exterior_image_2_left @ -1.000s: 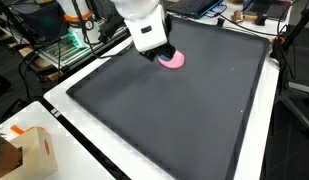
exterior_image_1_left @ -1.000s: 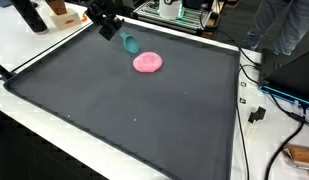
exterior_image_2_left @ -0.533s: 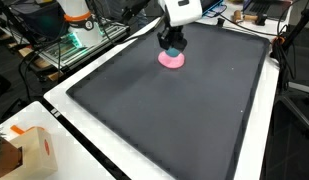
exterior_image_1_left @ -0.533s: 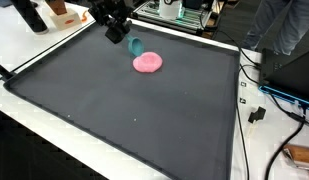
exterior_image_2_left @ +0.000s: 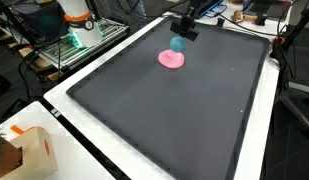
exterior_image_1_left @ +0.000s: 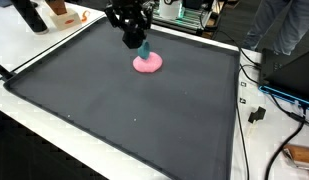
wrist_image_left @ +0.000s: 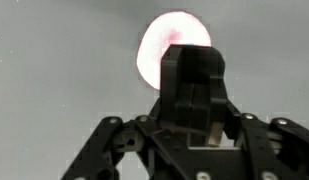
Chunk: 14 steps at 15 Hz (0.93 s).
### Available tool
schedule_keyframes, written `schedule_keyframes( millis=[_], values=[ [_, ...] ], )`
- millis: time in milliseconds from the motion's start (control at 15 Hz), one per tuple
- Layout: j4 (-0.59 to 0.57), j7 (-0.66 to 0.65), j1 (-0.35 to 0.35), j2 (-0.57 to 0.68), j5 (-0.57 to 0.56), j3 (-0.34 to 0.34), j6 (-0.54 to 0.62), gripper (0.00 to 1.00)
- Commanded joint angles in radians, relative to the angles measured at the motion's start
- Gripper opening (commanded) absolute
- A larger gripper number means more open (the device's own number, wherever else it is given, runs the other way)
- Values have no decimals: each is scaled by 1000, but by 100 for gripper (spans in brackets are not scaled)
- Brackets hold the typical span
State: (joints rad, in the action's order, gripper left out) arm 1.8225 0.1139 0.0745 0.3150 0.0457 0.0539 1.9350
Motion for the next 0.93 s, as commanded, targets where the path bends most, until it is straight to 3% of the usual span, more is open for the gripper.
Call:
schedule_keyframes(
  millis=[0, 333, 533, 600, 867],
  values=[
    [-60, -81, 73, 43, -140, 23, -56, 29],
    [-71, -171, 170, 73, -282, 54, -43, 29],
    [-87, -191, 200, 83, -301, 72, -62, 29],
    [-64, -177, 184, 73, -276, 71, -30, 54],
    [-74, -178, 195, 76, -278, 77, -38, 54]
  ],
)
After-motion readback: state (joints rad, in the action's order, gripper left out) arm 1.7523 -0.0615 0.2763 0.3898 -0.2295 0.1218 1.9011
